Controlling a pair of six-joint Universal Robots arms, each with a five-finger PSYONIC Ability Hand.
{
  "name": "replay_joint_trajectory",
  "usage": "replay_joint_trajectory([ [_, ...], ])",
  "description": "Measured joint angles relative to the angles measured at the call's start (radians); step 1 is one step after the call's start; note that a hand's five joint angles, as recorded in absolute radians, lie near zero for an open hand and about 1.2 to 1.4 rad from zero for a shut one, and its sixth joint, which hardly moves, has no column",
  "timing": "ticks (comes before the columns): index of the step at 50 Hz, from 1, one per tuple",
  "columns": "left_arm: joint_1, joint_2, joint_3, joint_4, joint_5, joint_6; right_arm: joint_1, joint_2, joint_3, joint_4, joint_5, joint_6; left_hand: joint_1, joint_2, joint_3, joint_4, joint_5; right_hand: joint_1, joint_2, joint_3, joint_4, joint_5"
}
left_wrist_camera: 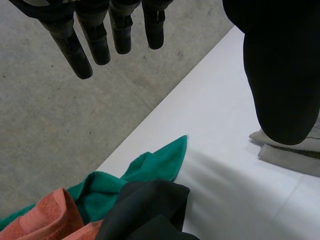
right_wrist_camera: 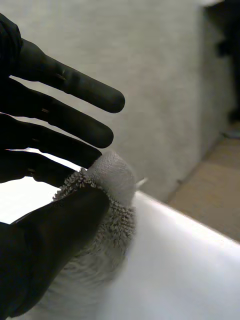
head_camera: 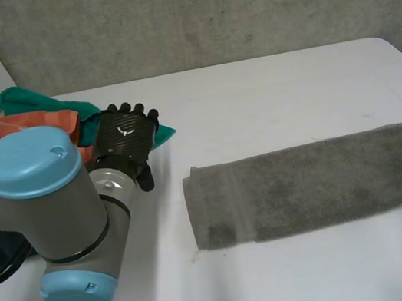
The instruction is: Fold the laundry.
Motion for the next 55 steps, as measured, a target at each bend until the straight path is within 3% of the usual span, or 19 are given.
replay_joint_trajectory([
  [7, 0.004, 0.040, -0.036, 0.001, -0.002, -0.001, 0.343, -0.086, 0.013, -0.043, -0.121, -0.019, 0.000, 0.000, 0.000, 0.000, 0.000, 0.000, 0.000, 0.003, 0.001, 0.014],
  [11, 0.005, 0.060, -0.061, 0.007, -0.002, -0.001, 0.601, -0.112, 0.055, -0.103, -0.192, -0.026, 0.000, 0.000, 0.000, 0.000, 0.000, 0.000, 0.000, 0.003, 0.001, 0.014],
  [19, 0.006, 0.072, -0.107, 0.029, -0.002, -0.002, 0.974, 0.011, 0.101, -0.169, -0.212, -0.068, 0.000, 0.000, 0.000, 0.000, 0.000, 0.000, 0.000, 0.003, 0.001, 0.014],
  [22, 0.005, 0.071, -0.115, 0.039, -0.002, -0.002, 1.026, 0.055, 0.102, -0.171, -0.185, -0.082, 0.000, 0.000, 0.000, 0.000, 0.000, -0.283, -0.342, -0.337, -0.323, -0.289],
  [23, 0.005, 0.071, -0.115, 0.039, -0.002, -0.002, 1.026, 0.055, 0.102, -0.171, -0.185, -0.082, 0.000, 0.000, 0.000, 0.000, 0.000, -0.283, -0.342, -0.337, -0.323, -0.289],
  [24, 0.004, 0.070, -0.117, 0.043, -0.002, -0.002, 1.039, 0.071, 0.105, -0.172, -0.148, -0.082, 0.000, 0.000, 0.000, 0.000, 0.000, -0.580, -0.625, -0.611, -0.618, -0.594],
  [26, 0.004, 0.069, -0.118, 0.046, -0.002, -0.002, 1.041, 0.072, 0.109, -0.173, -0.114, -0.072, 0.000, 0.000, 0.000, 0.000, 0.000, -0.810, -0.880, -0.870, -0.880, -0.840],
  [28, 0.002, 0.070, -0.117, 0.048, -0.002, -0.001, 1.029, 0.051, 0.116, -0.172, -0.063, -0.038, 0.000, 0.000, 0.000, 0.000, 0.000, -0.883, -0.962, -0.964, -0.970, -0.918],
  [34, -0.003, 0.072, -0.108, 0.049, -0.002, -0.001, 0.907, -0.087, 0.168, -0.127, 0.022, 0.152, 0.000, 0.000, 0.000, 0.000, 0.000, -0.885, -0.971, -0.981, -0.988, -0.924],
  [40, -0.014, 0.071, -0.101, 0.050, -0.001, -0.002, 0.729, -0.179, 0.269, -0.025, 0.001, 0.323, 0.000, 0.000, 0.000, 0.000, 0.000, -0.885, -0.971, -0.981, -0.988, -0.924],
  [42, -0.015, 0.071, -0.101, 0.050, -0.001, -0.001, 0.718, -0.181, 0.276, -0.021, -0.002, 0.325, 0.000, 0.000, 0.000, 0.000, 0.000, -0.885, -0.971, -0.981, -0.988, -0.924],
  [44, -0.029, 0.065, -0.099, 0.050, -0.001, -0.002, 0.620, -0.174, 0.332, 0.002, -0.015, 0.297, 0.000, 0.000, 0.000, 0.000, 0.000, -0.885, -0.971, -0.981, -0.988, -0.924],
  [49, -0.044, 0.058, -0.101, 0.051, -0.001, -0.002, 0.503, -0.117, 0.374, -0.006, -0.002, 0.152, 0.000, 0.000, 0.000, 0.000, 0.000, -0.411, -0.473, -0.489, -0.517, -0.460],
  [51, -0.046, 0.057, -0.103, 0.051, -0.002, -0.002, 0.477, -0.099, 0.376, -0.021, 0.011, 0.104, 0.000, 0.000, 0.000, 0.000, 0.000, -0.242, -0.180, -0.202, -0.210, -0.181],
  [55, -0.047, 0.059, -0.108, 0.051, -0.002, -0.002, 0.473, -0.102, 0.368, -0.080, 0.038, 0.051, 0.000, 0.000, 0.000, 0.000, 0.000, -0.179, -0.016, -0.009, -0.014, 0.011],
])
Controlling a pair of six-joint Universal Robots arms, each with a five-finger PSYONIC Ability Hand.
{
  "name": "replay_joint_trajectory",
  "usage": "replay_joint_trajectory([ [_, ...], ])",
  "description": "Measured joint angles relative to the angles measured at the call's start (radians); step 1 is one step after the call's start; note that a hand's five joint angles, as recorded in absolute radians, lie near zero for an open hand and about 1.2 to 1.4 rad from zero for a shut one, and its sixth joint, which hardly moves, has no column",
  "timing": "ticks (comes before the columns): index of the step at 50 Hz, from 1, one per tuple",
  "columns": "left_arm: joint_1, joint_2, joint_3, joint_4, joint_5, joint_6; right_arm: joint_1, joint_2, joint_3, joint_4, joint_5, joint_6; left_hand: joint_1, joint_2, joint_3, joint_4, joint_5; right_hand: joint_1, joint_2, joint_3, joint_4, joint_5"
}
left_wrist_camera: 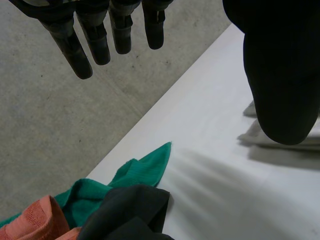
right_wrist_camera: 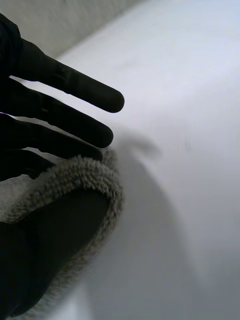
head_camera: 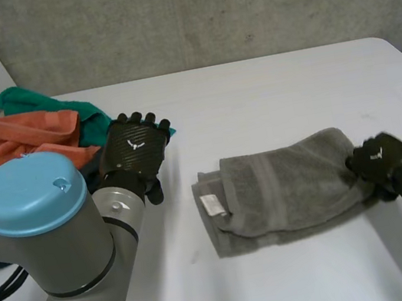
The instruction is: Fold the laundry.
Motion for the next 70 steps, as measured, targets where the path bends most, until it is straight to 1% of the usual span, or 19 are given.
replay_joint_trajectory([
  [2, 0.000, 0.001, -0.001, 0.000, 0.000, 0.000, 0.005, -0.005, -0.002, -0.009, 0.003, 0.000, 0.000, 0.000, 0.000, 0.000, 0.000, 0.000, 0.000, 0.005, 0.006, 0.006],
  [4, 0.001, 0.013, -0.004, -0.001, -0.001, 0.000, 0.100, -0.080, -0.040, -0.070, 0.009, 0.069, 0.000, 0.000, 0.000, 0.000, 0.000, 0.000, 0.000, 0.010, 0.014, 0.021],
  [8, 0.003, 0.032, -0.008, -0.001, -0.002, 0.001, 0.235, -0.125, -0.082, -0.104, 0.002, 0.156, 0.000, 0.000, 0.000, 0.000, 0.000, 0.000, 0.000, 0.010, 0.014, 0.027],
  [11, 0.005, 0.048, -0.013, -0.001, -0.002, 0.001, 0.332, -0.120, -0.102, -0.116, -0.012, 0.176, 0.000, 0.000, 0.000, 0.000, 0.000, 0.000, 0.000, 0.010, 0.015, 0.030],
  [12, 0.005, 0.056, -0.017, -0.002, -0.002, 0.001, 0.431, -0.095, -0.114, -0.122, -0.032, 0.168, 0.000, 0.000, 0.000, 0.000, 0.000, 0.000, 0.002, 0.010, 0.015, 0.032],
  [16, 0.003, 0.065, -0.025, -0.002, -0.004, -0.001, 0.580, -0.022, -0.122, -0.119, -0.064, 0.112, 0.000, 0.000, 0.000, 0.000, 0.000, 0.006, -0.008, -0.005, 0.005, 0.023],
  [18, 0.002, 0.066, -0.027, -0.002, -0.004, -0.002, 0.619, 0.013, -0.122, -0.112, -0.070, 0.087, 0.000, 0.000, 0.000, 0.000, 0.000, 0.021, -0.079, -0.085, -0.085, -0.060],
  [20, -0.002, 0.065, -0.026, -0.002, -0.004, -0.005, 0.644, 0.050, -0.122, -0.100, -0.067, 0.068, 0.000, 0.000, 0.000, 0.000, 0.000, -0.188, -0.331, -0.336, -0.338, -0.314],
  [21, -0.006, 0.064, -0.023, -0.002, -0.004, -0.010, 0.646, 0.063, -0.123, -0.092, -0.057, 0.070, 0.000, 0.000, 0.000, 0.000, 0.000, -0.460, -0.605, -0.608, -0.593, -0.570],
  [23, -0.014, 0.061, -0.011, 0.000, -0.005, -0.022, 0.638, 0.064, -0.125, -0.083, -0.043, 0.088, 0.000, 0.000, 0.000, 0.000, 0.000, -0.648, -0.844, -0.845, -0.839, -0.812],
  [25, -0.023, 0.058, 0.004, 0.001, -0.005, -0.037, 0.619, 0.048, -0.127, -0.077, -0.027, 0.118, 0.000, 0.000, 0.000, 0.000, 0.000, -0.700, -0.929, -0.931, -0.936, -0.909],
  [31, -0.065, 0.033, 0.096, 0.003, -0.014, -0.123, 0.477, -0.115, -0.130, -0.059, 0.004, 0.390, 0.000, 0.000, 0.000, 0.000, 0.000, -0.706, -0.954, -0.969, -0.974, -0.936],
  [35, -0.115, -0.009, 0.189, -0.013, -0.019, -0.216, 0.366, -0.205, -0.146, -0.021, -0.006, 0.658, 0.000, 0.000, 0.000, 0.000, 0.000, -0.706, -0.954, -0.970, -0.974, -0.936],
  [41, -0.192, -0.117, 0.304, -0.108, -0.050, -0.303, 0.279, -0.186, -0.211, 0.125, -0.041, 0.803, 0.000, 0.000, 0.000, 0.000, 0.000, -0.706, -0.954, -0.970, -0.974, -0.936],
  [47, -0.250, -0.279, 0.403, -0.287, -0.163, -0.346, 0.260, -0.015, -0.324, 0.297, -0.062, 0.803, 0.000, 0.000, 0.000, 0.000, 0.000, -0.706, -0.954, -0.969, -0.974, -0.936],
  [51, -0.256, -0.344, 0.415, -0.358, -0.227, -0.359, 0.264, 0.095, -0.387, 0.375, -0.064, 0.770, 0.000, 0.000, 0.000, 0.000, 0.000, -0.706, -0.954, -0.970, -0.974, -0.936],
  [54, -0.246, -0.365, 0.405, -0.379, -0.247, -0.361, 0.272, 0.153, -0.418, 0.407, -0.059, 0.738, 0.000, 0.000, 0.000, 0.000, 0.000, -0.706, -0.954, -0.969, -0.974, -0.936],
  [63, -0.190, -0.375, 0.344, -0.387, -0.236, -0.355, 0.304, 0.248, -0.478, 0.429, -0.013, 0.606, 0.000, 0.000, 0.000, 0.000, 0.000, -0.717, -0.954, -0.969, -0.974, -0.936],
  [70, -0.161, -0.276, 0.353, -0.379, -0.130, -0.352, 0.307, 0.180, -0.455, 0.366, 0.099, 0.536, 0.000, 0.000, 0.000, 0.000, 0.000, -0.718, -0.954, -0.969, -0.974, -0.936],
])
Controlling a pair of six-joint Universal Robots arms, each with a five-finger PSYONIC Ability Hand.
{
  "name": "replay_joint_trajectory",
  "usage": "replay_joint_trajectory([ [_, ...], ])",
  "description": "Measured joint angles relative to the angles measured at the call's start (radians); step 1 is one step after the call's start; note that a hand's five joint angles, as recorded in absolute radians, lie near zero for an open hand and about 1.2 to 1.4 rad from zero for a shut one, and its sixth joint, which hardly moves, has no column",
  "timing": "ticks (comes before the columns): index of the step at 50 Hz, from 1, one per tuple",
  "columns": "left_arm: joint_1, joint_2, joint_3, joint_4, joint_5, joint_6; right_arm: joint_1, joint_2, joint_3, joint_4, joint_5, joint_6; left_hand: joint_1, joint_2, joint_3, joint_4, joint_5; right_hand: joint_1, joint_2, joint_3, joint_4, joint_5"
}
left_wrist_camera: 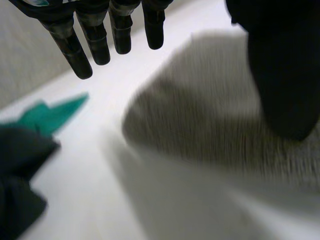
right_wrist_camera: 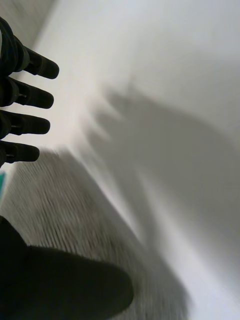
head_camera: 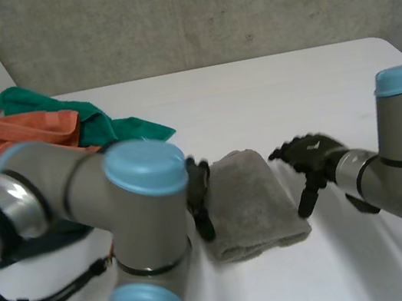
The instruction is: Fold the laundry.
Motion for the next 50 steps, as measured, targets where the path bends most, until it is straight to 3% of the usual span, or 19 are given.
replay_joint_trajectory([
  [5, 0.031, 0.103, 0.032, 0.019, 0.099, 0.003, -0.010, -0.153, 0.105, -0.114, 0.061, 0.001, 0.000, 0.000, 0.000, 0.000, 0.000, 0.000, 0.000, 0.000, 0.000, 0.000],
  [10, 0.086, 0.161, 0.072, 0.038, 0.269, 0.005, -0.014, -0.246, 0.225, -0.183, 0.070, 0.020, 0.000, 0.000, 0.000, 0.000, 0.000, 0.000, 0.000, 0.000, 0.000, 0.000],
  [12, 0.108, 0.170, 0.088, 0.039, 0.356, 0.005, -0.014, -0.260, 0.261, -0.193, 0.061, 0.036, 0.000, 0.000, 0.000, 0.000, 0.000, 0.000, 0.000, 0.000, 0.000, 0.000],
  [15, 0.143, 0.175, 0.111, 0.034, 0.564, 0.004, -0.013, -0.262, 0.320, -0.199, 0.024, 0.099, 0.000, 0.000, 0.000, 0.000, 0.000, 0.000, 0.000, 0.000, 0.000, 0.000],
  [19, 0.165, 0.173, 0.125, 0.021, 0.781, 0.000, -0.012, -0.238, 0.354, -0.203, -0.042, 0.190, 0.000, 0.000, 0.000, 0.000, 0.000, 0.000, 0.000, 0.000, 0.000, 0.000],
  [23, 0.174, 0.174, 0.126, 0.002, 0.921, -0.003, -0.011, -0.198, 0.366, -0.217, -0.116, 0.276, 0.000, 0.000, 0.000, 0.000, 0.000, 0.000, 0.000, 0.000, 0.000, 0.000],
  [32, 0.151, 0.192, 0.112, -0.024, 0.951, 0.001, 0.008, -0.067, 0.322, -0.303, -0.148, 0.321, 0.000, 0.000, 0.000, 0.000, 0.000, 0.052, 0.056, 0.056, 0.050, 0.047],
  [36, 0.140, 0.200, 0.107, -0.025, 0.941, 0.001, 0.021, -0.013, 0.276, -0.321, -0.114, 0.304, 0.000, 0.000, 0.000, 0.000, 0.000, 0.520, 0.610, 0.616, 0.632, 0.593],
  [39, 0.137, 0.207, 0.101, -0.024, 0.936, 0.001, 0.025, 0.010, 0.250, -0.332, -0.072, 0.284, 0.000, 0.000, 0.000, 0.000, 0.000, 0.655, 0.769, 0.799, 0.932, 0.843],
  [50, 0.137, 0.238, 0.088, -0.021, 0.934, 0.000, -0.024, 0.018, 0.106, -0.447, 0.063, 0.259, 0.000, 0.000, 0.000, 0.000, 0.000, 0.655, 0.875, 0.889, 0.986, 0.889],
])
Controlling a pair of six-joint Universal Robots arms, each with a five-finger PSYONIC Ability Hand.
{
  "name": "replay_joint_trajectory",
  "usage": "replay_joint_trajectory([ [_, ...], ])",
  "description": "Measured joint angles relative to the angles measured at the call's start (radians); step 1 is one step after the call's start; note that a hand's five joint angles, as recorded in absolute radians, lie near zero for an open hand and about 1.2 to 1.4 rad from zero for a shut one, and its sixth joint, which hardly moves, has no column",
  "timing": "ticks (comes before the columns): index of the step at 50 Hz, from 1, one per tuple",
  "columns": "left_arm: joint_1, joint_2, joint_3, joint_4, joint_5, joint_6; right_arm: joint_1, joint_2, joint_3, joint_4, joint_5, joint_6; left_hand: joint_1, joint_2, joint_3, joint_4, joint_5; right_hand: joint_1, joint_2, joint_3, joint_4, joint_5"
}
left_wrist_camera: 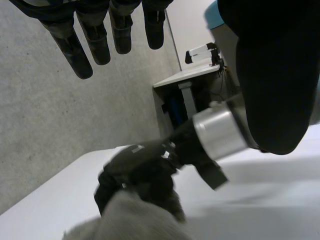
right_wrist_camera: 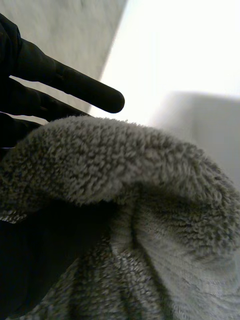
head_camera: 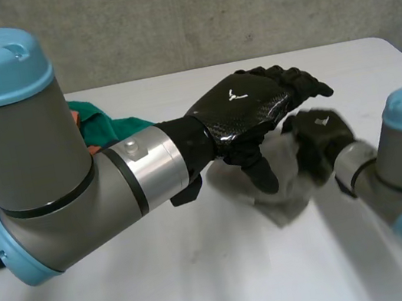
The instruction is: Fold the laundry.
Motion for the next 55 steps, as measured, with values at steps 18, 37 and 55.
replay_joint_trajectory([
  [18, -0.013, 0.039, 0.016, 0.005, 0.000, -0.008, -0.346, 0.497, -0.866, 0.277, 0.136, 0.003, 0.000, 0.000, 0.000, 0.000, 0.000, 0.000, 0.016, 0.028, 0.003, 0.000],
  [37, -0.041, 0.031, 0.015, 0.005, -0.035, -0.008, -0.524, 0.775, -1.404, 0.474, 0.129, -0.001, 0.000, 0.000, 0.000, 0.000, 0.000, -0.254, -0.305, -0.272, -0.326, -0.292],
  [55, -0.037, 0.035, 0.025, 0.007, -0.098, -0.009, -0.517, 0.721, -1.565, 0.606, 0.279, -0.294, 0.000, 0.000, 0.000, 0.000, 0.000, -0.644, -0.875, -0.889, -0.985, -0.888],
])
